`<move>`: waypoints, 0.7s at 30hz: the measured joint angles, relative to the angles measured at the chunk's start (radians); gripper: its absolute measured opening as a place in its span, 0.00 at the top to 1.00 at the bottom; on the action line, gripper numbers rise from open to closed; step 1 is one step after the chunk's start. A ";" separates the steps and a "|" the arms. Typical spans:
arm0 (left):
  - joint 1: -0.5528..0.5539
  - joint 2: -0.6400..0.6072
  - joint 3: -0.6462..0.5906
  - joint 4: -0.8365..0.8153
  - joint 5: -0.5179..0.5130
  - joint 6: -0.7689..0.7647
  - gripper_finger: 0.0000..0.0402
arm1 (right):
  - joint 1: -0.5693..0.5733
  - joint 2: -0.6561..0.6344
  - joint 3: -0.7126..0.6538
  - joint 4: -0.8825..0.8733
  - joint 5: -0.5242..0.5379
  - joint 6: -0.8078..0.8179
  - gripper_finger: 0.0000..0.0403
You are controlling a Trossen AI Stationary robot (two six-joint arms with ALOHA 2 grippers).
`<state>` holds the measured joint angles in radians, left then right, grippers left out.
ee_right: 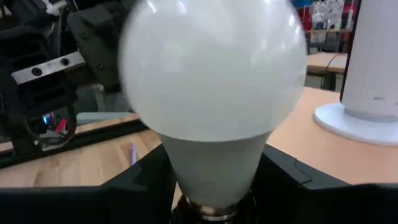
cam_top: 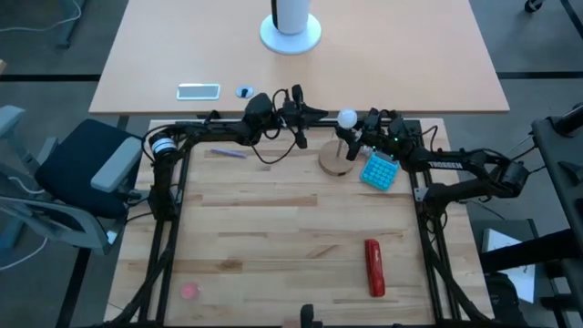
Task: Screw lightbulb
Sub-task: Insert the lightbulb into the lamp
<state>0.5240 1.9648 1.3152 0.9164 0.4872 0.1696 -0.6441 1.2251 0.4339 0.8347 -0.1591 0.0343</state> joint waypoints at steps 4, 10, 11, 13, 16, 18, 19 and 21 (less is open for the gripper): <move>0.000 0.001 0.001 -0.076 -0.078 0.103 1.00 | 0.003 0.000 0.000 -0.001 0.001 -0.020 0.56; 0.000 0.001 0.000 -0.075 -0.079 0.100 1.00 | 0.003 -0.005 0.000 -0.007 0.001 -0.019 0.57; 0.000 0.001 0.000 -0.076 -0.079 0.099 1.00 | 0.003 -0.007 0.000 -0.011 0.001 -0.018 0.56; 0.000 0.001 0.000 -0.075 -0.078 0.099 1.00 | 0.003 -0.007 0.000 -0.017 0.003 -0.012 0.55; 0.000 0.001 0.000 -0.080 -0.078 0.099 1.00 | 0.003 -0.009 0.000 -0.021 0.004 -0.008 0.53; 0.000 0.001 -0.001 -0.080 -0.078 0.099 1.00 | 0.003 -0.015 0.000 -0.022 0.004 -0.002 0.51; 0.000 0.001 -0.001 -0.080 -0.078 0.098 1.00 | 0.003 -0.021 0.000 -0.023 0.004 -0.002 0.51; 0.000 0.001 -0.001 -0.080 -0.078 0.098 1.00 | 0.003 -0.039 0.000 -0.036 0.008 -0.002 0.49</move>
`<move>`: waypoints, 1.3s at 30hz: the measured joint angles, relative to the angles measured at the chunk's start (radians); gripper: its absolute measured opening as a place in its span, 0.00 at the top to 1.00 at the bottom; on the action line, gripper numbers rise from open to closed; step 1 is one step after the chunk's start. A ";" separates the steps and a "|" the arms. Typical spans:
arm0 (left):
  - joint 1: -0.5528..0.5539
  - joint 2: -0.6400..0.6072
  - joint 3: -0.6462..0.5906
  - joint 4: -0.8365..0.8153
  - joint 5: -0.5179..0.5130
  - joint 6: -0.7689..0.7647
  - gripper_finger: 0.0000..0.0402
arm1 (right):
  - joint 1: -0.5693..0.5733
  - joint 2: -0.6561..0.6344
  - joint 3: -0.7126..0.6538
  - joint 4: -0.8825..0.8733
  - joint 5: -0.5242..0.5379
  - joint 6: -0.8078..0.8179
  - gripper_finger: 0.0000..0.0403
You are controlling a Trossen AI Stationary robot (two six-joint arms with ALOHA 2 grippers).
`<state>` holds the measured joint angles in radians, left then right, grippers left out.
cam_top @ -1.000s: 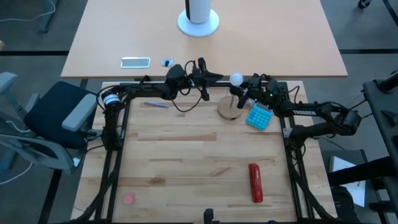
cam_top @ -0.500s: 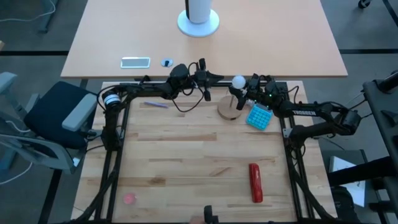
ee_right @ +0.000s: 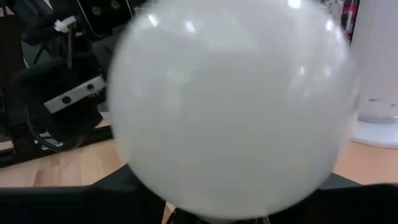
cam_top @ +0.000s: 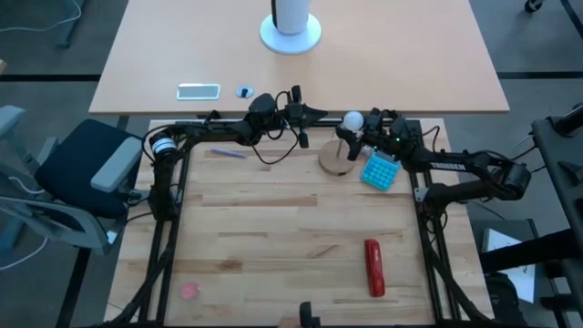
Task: Screw lightbulb
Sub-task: Insert the lightbulb into the lamp
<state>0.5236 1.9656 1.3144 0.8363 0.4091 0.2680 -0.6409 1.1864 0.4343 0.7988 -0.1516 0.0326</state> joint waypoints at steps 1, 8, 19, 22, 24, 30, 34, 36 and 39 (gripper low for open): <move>0.000 0.000 0.000 0.000 0.000 -0.001 1.00 | 0.000 -0.011 0.001 -0.018 0.007 0.000 0.48; 0.000 -0.001 0.019 -0.016 0.000 -0.005 1.00 | 0.001 -0.086 0.034 -0.172 0.024 -0.008 0.39; 0.000 -0.001 0.027 -0.040 0.001 -0.006 1.00 | 0.002 -0.148 0.036 -0.283 0.023 -0.028 0.32; 0.000 -0.001 0.027 -0.047 0.001 -0.007 1.00 | 0.002 -0.163 0.036 -0.306 0.024 -0.035 0.32; 0.000 -0.001 0.027 -0.046 0.001 -0.007 1.00 | 0.002 -0.178 0.036 -0.327 0.024 -0.039 0.33; 0.000 -0.001 0.027 -0.046 0.001 -0.007 1.00 | 0.002 -0.237 0.036 -0.414 0.053 -0.045 0.31; 0.000 -0.001 0.028 -0.046 0.001 -0.007 1.00 | 0.002 -0.284 0.036 -0.512 0.058 -0.029 0.32; 0.000 -0.001 0.028 -0.046 0.002 -0.007 1.00 | 0.009 -0.317 0.036 -0.605 0.057 -0.001 0.33; -0.001 -0.001 0.028 -0.050 0.037 -0.020 1.00 | 0.020 -0.390 0.036 -0.783 0.057 0.081 0.34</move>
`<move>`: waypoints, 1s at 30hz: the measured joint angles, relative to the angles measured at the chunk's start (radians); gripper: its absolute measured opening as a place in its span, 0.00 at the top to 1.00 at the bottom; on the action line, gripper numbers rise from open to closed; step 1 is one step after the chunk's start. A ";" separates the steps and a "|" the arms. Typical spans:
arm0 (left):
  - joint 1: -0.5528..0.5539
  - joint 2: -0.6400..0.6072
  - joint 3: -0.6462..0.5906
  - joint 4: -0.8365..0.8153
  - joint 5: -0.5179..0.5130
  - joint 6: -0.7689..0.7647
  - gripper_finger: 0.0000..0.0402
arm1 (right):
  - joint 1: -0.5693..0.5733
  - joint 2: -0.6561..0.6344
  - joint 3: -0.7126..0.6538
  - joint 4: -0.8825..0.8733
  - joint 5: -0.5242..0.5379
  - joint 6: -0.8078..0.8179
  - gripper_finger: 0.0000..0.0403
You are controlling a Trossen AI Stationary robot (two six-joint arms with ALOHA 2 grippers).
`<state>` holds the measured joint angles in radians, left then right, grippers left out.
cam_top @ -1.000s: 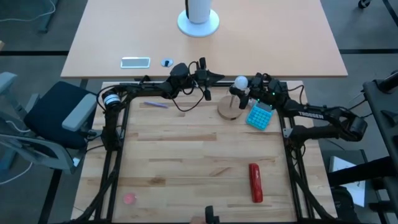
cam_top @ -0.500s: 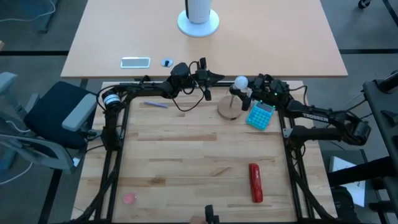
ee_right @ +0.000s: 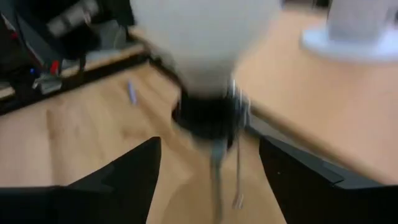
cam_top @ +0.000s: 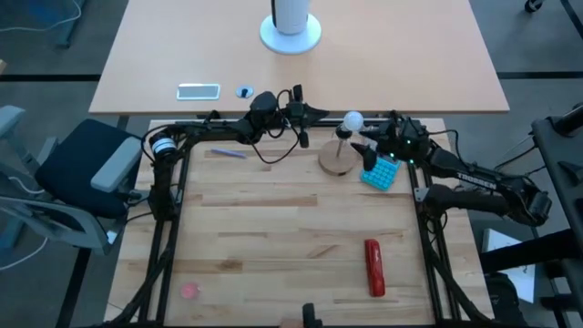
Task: Screw lightbulb
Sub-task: Insert the lightbulb into the lamp
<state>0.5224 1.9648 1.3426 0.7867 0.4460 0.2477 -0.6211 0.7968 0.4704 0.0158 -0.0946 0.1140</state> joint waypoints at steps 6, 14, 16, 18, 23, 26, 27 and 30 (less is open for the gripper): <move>-0.006 0.000 0.002 -0.013 0.087 -0.010 1.00 | 0.042 -0.160 0.013 -0.150 0.223 0.096 0.46; -0.026 -0.001 0.117 -0.272 0.170 0.101 1.00 | 0.067 -0.160 0.035 -0.014 0.323 -0.041 0.89; -0.029 -0.001 0.166 -0.363 0.167 0.150 1.00 | 0.067 -0.131 0.035 0.012 0.318 -0.061 0.97; -0.029 -0.002 0.205 -0.443 0.154 0.205 1.00 | 0.067 -0.093 0.035 0.055 0.309 -0.064 0.97; -0.028 -0.002 0.230 -0.522 0.113 0.239 1.00 | 0.067 -0.029 0.035 0.114 0.307 -0.083 0.97; -0.029 -0.002 0.230 -0.518 0.112 0.239 1.00 | 0.069 -0.011 0.035 0.132 0.306 -0.094 0.99; -0.031 -0.002 0.230 -0.518 0.112 0.239 1.00 | 0.069 -0.006 0.037 0.127 0.306 -0.094 0.99; -0.039 -0.002 0.230 -0.517 0.112 0.239 1.00 | 0.069 -0.002 0.056 0.127 0.306 -0.107 1.00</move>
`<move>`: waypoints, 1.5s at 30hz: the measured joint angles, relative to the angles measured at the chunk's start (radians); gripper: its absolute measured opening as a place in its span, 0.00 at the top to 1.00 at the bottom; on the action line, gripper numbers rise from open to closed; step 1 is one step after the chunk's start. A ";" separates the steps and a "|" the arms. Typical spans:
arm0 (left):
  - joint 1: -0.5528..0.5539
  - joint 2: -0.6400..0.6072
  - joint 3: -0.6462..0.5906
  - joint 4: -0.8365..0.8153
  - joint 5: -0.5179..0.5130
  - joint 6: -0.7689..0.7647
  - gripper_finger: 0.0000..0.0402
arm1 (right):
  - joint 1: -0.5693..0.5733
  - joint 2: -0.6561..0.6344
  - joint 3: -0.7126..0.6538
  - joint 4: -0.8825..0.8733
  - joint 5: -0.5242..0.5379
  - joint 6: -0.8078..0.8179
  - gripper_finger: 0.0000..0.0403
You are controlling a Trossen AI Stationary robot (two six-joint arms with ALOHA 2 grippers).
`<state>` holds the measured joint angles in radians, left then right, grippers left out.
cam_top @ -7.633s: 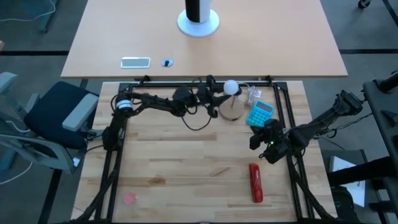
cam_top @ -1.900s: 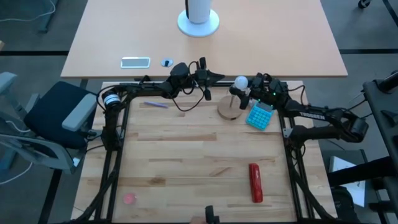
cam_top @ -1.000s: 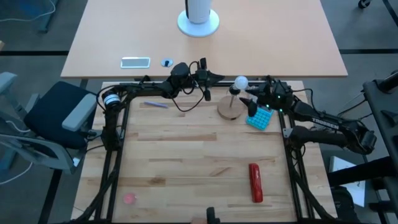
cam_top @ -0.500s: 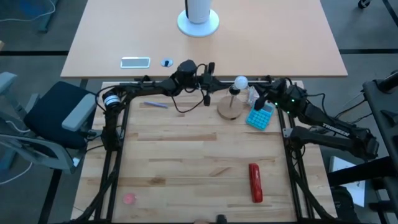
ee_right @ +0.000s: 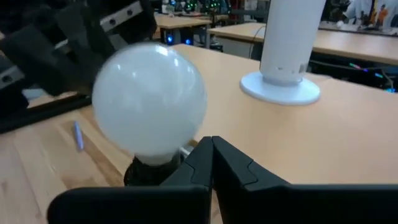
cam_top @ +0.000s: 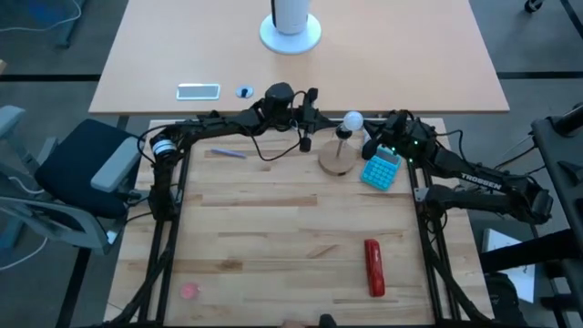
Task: Screw lightbulb
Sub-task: Insert the lightbulb into the lamp
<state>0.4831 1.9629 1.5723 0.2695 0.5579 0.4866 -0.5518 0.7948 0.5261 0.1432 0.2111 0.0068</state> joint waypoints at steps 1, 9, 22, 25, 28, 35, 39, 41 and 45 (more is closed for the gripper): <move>-0.002 0.000 0.000 0.003 0.000 0.000 1.00 | 0.000 0.000 0.006 -0.002 0.000 -0.007 1.00; -0.010 0.000 0.031 0.001 -0.067 -0.021 1.00 | 0.000 0.008 0.031 -0.005 0.000 -0.025 1.00; -0.023 0.001 0.037 -0.008 -0.044 0.044 1.00 | 0.000 0.069 0.075 -0.004 -0.003 -0.036 1.00; -0.022 0.001 0.037 -0.009 -0.045 0.050 1.00 | 0.000 0.082 0.077 -0.004 -0.003 -0.036 0.99; -0.021 0.001 0.037 -0.009 -0.054 0.055 1.00 | 0.000 0.090 0.077 -0.005 -0.003 -0.035 0.99; -0.022 0.030 0.037 0.024 -0.099 0.045 1.00 | -0.001 0.093 0.077 -0.004 -0.002 -0.029 0.99; -0.022 0.034 0.037 0.048 -0.103 0.010 1.00 | -0.001 0.093 0.077 -0.004 0.000 -0.027 0.99; -0.021 0.034 0.037 0.069 -0.104 0.004 1.00 | -0.001 0.093 0.077 -0.003 -0.001 -0.027 0.99; -0.021 0.034 0.037 0.081 -0.104 0.002 1.00 | -0.001 0.093 0.077 -0.001 -0.002 -0.027 0.99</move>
<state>0.4617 1.9965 1.6096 0.3502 0.4538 0.4889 -0.5526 0.8883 0.6033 0.1421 0.2096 -0.0200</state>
